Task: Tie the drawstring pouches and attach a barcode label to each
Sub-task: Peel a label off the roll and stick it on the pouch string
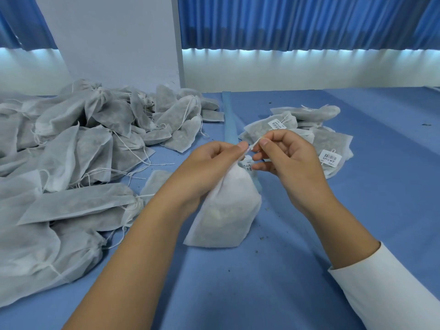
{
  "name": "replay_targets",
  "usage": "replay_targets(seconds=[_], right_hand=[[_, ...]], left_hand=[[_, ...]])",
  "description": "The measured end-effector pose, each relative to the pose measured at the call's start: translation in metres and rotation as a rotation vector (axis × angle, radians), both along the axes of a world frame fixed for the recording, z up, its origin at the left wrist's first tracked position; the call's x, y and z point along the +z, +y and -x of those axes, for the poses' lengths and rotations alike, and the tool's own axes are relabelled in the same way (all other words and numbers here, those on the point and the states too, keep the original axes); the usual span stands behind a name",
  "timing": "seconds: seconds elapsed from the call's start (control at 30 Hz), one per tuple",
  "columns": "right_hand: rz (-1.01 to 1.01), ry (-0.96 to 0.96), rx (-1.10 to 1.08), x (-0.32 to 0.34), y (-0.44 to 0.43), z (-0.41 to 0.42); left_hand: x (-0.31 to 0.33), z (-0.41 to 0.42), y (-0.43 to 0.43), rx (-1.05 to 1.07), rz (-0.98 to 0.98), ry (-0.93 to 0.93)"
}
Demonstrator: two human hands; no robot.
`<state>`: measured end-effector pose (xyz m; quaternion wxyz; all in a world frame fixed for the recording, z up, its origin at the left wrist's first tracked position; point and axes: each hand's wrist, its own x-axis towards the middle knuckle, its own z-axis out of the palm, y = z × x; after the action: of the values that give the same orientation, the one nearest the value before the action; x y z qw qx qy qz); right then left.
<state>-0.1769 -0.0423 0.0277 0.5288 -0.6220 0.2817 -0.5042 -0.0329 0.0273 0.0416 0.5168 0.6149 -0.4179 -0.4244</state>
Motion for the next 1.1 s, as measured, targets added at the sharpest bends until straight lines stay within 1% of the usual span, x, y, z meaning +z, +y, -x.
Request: replay_targets(seconds=[0.17, 0.27, 0.37, 0.4, 0.47, 0.57, 0.63, 0.7, 0.83, 0.93, 1.03, 1.1], right_hand=[[0.007, -0.014, -0.019, 0.001, 0.0, 0.001], [0.012, -0.017, -0.032, 0.001, -0.001, 0.001], [0.028, -0.013, -0.045, 0.001, -0.001, 0.002], [0.041, -0.012, -0.049, 0.002, -0.001, 0.002], [0.087, -0.011, -0.053, 0.002, 0.001, 0.002], [0.241, 0.056, -0.083, 0.0, 0.007, 0.0], [0.351, 0.102, -0.107, -0.003, 0.012, -0.003], [0.479, 0.152, -0.128, -0.005, 0.016, -0.005], [0.737, 0.276, -0.156, -0.011, 0.019, -0.008], [0.793, 0.317, -0.171, -0.013, 0.018, -0.008], [0.813, 0.328, -0.184, -0.013, 0.017, -0.008], [0.789, 0.325, -0.179, -0.013, 0.017, -0.007]], left_hand=[[0.003, -0.014, 0.007, -0.226, 0.062, 0.133], [0.001, -0.025, 0.009, -0.319, 0.081, 0.06], [-0.001, -0.034, 0.011, -0.363, 0.011, 0.021], [-0.001, -0.036, 0.01, -0.338, -0.02, 0.008], [-0.002, -0.039, 0.008, -0.217, -0.075, -0.049], [-0.003, -0.038, 0.006, -0.053, -0.078, -0.077], [-0.001, -0.036, 0.005, 0.026, -0.037, -0.019], [0.001, -0.033, 0.003, 0.084, 0.012, 0.079], [0.004, -0.028, 0.0, 0.12, 0.08, 0.296], [0.004, -0.028, -0.001, 0.112, 0.115, 0.403], [0.004, -0.027, -0.002, 0.099, 0.136, 0.435], [0.004, -0.026, -0.002, 0.101, 0.148, 0.459]])
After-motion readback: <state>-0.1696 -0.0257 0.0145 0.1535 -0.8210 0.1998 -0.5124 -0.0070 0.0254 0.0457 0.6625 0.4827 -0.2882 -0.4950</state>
